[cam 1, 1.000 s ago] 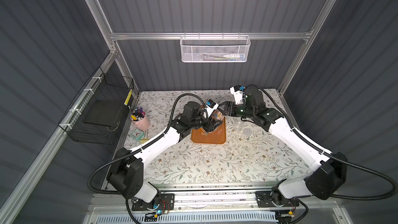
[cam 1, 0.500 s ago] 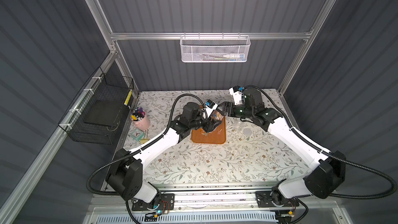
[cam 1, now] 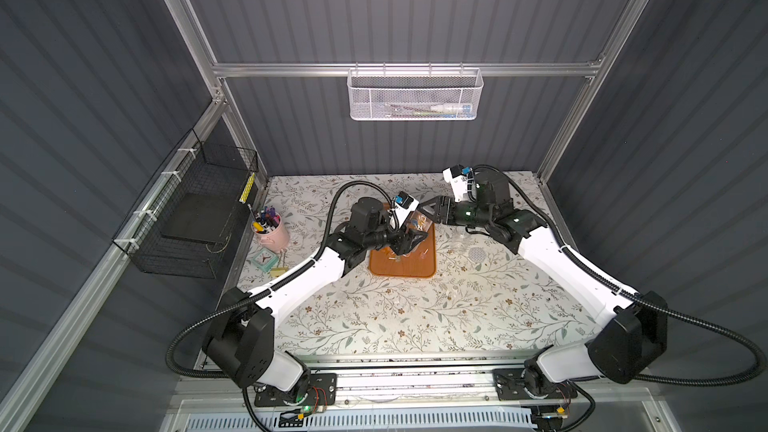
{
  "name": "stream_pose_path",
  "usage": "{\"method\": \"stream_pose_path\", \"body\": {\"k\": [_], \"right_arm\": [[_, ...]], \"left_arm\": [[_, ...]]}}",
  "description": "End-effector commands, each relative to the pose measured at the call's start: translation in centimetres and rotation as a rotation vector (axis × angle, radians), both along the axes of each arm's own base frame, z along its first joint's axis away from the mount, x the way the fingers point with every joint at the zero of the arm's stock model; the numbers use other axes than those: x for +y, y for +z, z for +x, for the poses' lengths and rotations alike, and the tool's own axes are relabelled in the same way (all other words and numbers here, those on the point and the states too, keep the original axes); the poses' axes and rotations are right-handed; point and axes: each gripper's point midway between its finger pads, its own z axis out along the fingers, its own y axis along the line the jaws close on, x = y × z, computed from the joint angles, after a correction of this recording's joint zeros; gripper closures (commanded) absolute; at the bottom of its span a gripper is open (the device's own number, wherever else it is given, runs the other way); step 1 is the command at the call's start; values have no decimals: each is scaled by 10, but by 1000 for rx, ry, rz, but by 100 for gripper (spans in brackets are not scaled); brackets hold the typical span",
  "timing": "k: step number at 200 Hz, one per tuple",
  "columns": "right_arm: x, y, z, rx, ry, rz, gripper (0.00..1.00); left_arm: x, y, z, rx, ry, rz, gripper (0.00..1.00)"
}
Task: Pour the candies out of the jar
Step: Unscrew the lid from the jar.
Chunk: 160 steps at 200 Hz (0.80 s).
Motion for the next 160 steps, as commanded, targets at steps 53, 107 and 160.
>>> {"method": "stream_pose_path", "body": {"k": [53,107,160], "right_arm": [[10,75,-51,-309,413,199,50],[4,62,-39,-269,321,135,30],[-16,27,-9,-168,109,-1,9]], "left_arm": [[-20,51,-70,72,-477,-240,100],[-20,33,-47,66,-351,-137,100],[-7,27,-18,-18,-157,-45,100]]}}
